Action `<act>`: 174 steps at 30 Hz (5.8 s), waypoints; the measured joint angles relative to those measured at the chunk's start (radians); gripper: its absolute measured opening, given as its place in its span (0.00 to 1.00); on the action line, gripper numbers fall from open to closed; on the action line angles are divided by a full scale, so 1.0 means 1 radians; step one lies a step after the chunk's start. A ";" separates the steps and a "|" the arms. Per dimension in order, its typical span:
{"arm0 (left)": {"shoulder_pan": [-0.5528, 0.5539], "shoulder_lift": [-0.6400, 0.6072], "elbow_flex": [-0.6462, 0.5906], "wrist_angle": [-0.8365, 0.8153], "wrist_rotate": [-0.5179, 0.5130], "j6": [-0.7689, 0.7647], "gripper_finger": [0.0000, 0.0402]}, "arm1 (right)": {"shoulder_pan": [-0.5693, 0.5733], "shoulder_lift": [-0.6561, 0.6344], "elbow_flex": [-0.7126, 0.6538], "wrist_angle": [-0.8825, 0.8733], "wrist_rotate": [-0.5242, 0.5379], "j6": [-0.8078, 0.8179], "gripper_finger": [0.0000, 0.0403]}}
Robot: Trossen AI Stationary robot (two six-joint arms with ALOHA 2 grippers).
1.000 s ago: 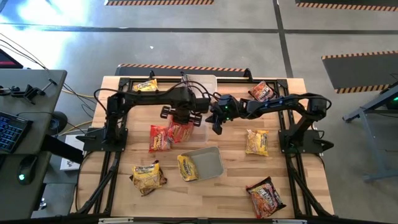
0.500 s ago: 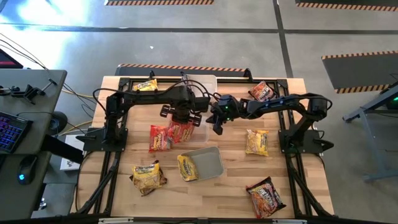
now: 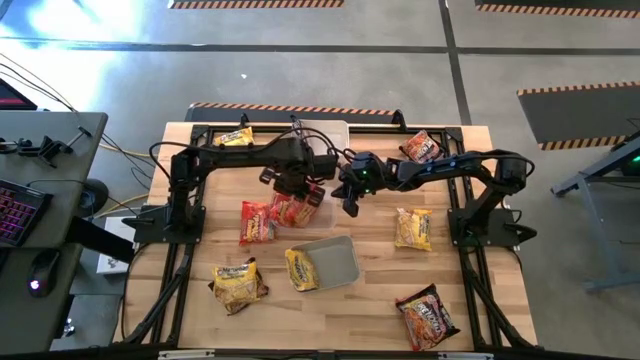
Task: Sort Maruchan noodles
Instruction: Put the orange noodle pack into the transparent bin, then put the yellow noodle pack into the gray bin
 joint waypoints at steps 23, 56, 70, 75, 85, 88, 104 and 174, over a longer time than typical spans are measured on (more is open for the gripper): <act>-0.086 -0.095 0.000 0.247 -0.005 0.273 0.32 | 0.000 -0.001 0.000 -0.002 0.001 -0.003 0.00; -0.109 -0.414 -0.406 0.615 -0.054 -0.007 0.25 | 0.000 -0.002 0.001 -0.004 0.006 0.000 0.00; -0.008 -0.254 -0.406 0.541 0.053 0.126 0.60 | 0.000 -0.002 0.001 -0.004 0.019 0.024 0.00; -0.001 -0.224 -0.405 0.546 0.052 0.148 0.61 | 0.000 -0.002 0.001 -0.002 0.020 0.024 0.00; 0.013 -0.170 -0.406 0.557 0.116 0.135 0.48 | 0.000 -0.002 0.001 -0.001 0.024 0.024 0.00; 0.017 -0.171 -0.406 0.553 0.123 0.108 0.38 | 0.000 -0.002 0.001 0.002 0.027 0.024 0.00; -0.008 -0.200 -0.406 0.484 0.098 -0.239 0.03 | 0.000 -0.001 0.001 0.003 0.030 0.024 0.00; -0.630 -0.832 -0.702 0.556 -0.079 -0.569 0.01 | 0.000 -0.001 0.001 0.002 0.031 0.077 0.00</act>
